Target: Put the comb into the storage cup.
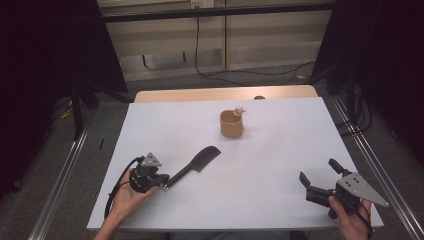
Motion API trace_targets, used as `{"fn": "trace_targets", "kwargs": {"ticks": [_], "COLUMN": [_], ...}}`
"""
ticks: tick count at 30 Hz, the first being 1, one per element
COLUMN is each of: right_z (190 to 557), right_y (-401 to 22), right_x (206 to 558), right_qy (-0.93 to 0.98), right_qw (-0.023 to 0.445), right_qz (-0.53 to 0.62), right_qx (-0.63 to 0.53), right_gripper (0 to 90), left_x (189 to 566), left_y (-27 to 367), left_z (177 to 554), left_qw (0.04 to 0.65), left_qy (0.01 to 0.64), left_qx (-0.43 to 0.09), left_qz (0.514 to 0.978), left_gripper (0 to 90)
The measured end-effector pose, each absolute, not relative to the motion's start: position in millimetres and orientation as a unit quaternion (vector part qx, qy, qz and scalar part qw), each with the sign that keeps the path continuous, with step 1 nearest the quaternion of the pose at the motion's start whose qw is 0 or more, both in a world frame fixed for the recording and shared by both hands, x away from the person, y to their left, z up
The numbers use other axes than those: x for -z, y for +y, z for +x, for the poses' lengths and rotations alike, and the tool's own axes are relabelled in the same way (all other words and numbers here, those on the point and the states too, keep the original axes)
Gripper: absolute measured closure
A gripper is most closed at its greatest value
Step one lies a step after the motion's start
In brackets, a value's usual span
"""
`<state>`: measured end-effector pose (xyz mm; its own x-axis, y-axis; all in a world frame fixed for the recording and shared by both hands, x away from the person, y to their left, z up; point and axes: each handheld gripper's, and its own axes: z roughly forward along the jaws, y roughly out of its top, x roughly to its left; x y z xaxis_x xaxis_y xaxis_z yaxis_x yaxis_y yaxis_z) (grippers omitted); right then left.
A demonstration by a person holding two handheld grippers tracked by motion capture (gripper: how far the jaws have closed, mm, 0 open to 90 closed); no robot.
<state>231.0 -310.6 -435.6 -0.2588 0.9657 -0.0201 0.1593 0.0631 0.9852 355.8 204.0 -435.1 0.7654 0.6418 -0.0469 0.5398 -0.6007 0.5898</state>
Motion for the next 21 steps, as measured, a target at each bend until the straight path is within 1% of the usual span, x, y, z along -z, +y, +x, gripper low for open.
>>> {"fn": "trace_targets", "kwargs": {"ticks": [13, 16, 19, 21], "right_z": [231.1, 231.4, 231.6, 231.6], "right_y": [-310.4, -310.5, -310.2, -310.2], "right_x": [435.3, 435.4, 435.5, 435.5], "right_qy": [0.611, 0.61, 0.611, 0.611], "right_qw": [0.401, 0.4, 0.4, 0.4], "right_qz": [0.456, 0.459, 0.458, 0.458], "right_qx": [-0.508, -0.507, -0.507, -0.507], "right_gripper": [0.3, 0.3, 0.4, 0.4], "left_x": [436.0, 434.7, 432.0, 428.8], "left_y": [206.7, 207.6, 210.4, 212.6], "left_z": [355.4, 356.4, 358.0, 356.5], "left_qw": [0.318, 0.333, 0.353, 0.366], "left_qy": [0.338, 0.335, 0.343, 0.344], "left_qx": [-0.067, -0.085, -0.091, -0.094], "left_qz": [0.883, 0.877, 0.866, 0.86], "left_gripper": [90.0, 90.0, 90.0, 88.4]}}
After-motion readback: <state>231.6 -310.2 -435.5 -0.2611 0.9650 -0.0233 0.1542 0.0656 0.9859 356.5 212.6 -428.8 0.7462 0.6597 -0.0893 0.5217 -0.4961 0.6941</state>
